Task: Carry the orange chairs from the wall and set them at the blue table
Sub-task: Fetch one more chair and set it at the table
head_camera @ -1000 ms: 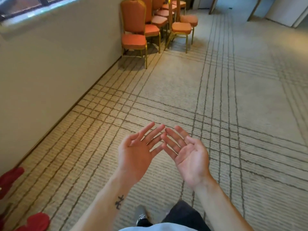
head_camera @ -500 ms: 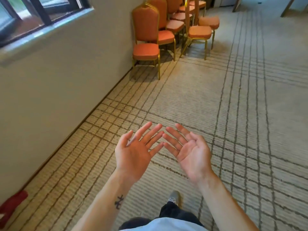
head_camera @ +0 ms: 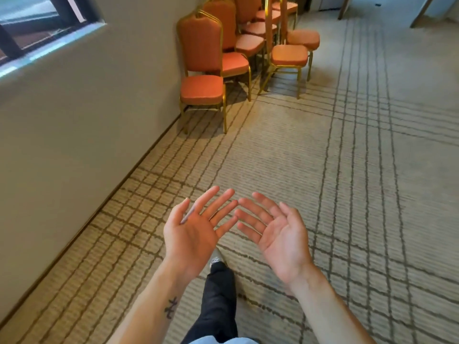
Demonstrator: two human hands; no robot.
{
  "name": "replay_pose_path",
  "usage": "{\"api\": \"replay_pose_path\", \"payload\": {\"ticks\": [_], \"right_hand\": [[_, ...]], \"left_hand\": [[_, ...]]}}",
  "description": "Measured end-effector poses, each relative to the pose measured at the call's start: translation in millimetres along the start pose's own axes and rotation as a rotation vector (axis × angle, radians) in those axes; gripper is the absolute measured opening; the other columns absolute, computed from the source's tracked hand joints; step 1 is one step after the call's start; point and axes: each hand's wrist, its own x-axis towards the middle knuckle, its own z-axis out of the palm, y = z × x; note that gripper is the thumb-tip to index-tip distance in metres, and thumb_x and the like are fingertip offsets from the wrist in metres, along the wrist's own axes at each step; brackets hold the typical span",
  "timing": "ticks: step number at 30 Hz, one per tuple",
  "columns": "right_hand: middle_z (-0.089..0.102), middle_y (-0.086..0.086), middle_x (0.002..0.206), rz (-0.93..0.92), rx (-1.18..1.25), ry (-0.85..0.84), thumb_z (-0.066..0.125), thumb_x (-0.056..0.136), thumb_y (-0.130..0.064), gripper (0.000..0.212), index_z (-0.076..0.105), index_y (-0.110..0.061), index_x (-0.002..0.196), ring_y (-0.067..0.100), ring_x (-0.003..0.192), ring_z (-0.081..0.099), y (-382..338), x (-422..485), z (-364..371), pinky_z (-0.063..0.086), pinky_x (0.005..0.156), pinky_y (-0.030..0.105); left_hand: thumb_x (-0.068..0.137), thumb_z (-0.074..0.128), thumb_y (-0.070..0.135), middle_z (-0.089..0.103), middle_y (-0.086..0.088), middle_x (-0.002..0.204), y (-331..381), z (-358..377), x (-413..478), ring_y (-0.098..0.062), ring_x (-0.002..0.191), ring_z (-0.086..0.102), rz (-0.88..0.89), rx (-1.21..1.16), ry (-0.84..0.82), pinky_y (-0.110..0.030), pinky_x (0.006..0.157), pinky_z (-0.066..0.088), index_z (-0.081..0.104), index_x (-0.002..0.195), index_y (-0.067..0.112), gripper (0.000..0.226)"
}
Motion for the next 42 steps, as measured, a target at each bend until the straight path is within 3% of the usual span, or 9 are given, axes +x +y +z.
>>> {"api": "replay_pose_path", "payload": {"ticks": [10,16,28,42], "right_hand": [[0.065,0.022,0.134,-0.019,-0.017,0.083,0.031,0.105,-0.041,0.057,0.055,-0.003,0.139,0.040,0.124,0.062,-81,211,63,0.048,0.101,0.050],[0.064,0.022,0.135,-0.038,0.013,0.106,0.031,0.106,-0.040,0.055,0.054,-0.003,0.140,0.039,0.125,0.062,-134,301,88,0.047,0.101,0.050],[0.065,0.021,0.134,0.006,0.019,0.103,0.030,0.106,-0.040,0.054,0.056,-0.005,0.139,0.037,0.125,0.063,-252,545,81,0.045,0.106,0.051],[0.065,0.022,0.135,0.078,0.023,0.044,0.034,0.105,-0.039,0.052,0.054,-0.006,0.140,0.039,0.126,0.062,-403,808,108,0.045,0.106,0.051]], "left_hand": [[0.103,0.028,0.045,0.057,-0.020,0.146,112,28,228,-0.038,0.137,0.053,-0.051,0.014,-0.077,-0.060,0.122,0.026,0.048,0.149,0.009,0.062],[0.103,0.028,0.046,0.057,-0.019,0.146,169,63,323,-0.038,0.136,0.054,-0.053,0.064,-0.146,-0.058,0.116,0.034,0.049,0.148,0.009,0.061],[0.101,0.031,0.045,0.059,-0.019,0.145,204,136,558,-0.038,0.135,0.055,-0.057,0.070,-0.047,-0.056,0.114,0.037,0.049,0.148,0.009,0.062],[0.103,0.028,0.046,0.059,-0.020,0.144,273,233,821,-0.039,0.135,0.055,-0.010,-0.004,0.002,-0.060,0.119,0.030,0.050,0.147,0.007,0.062]]}}
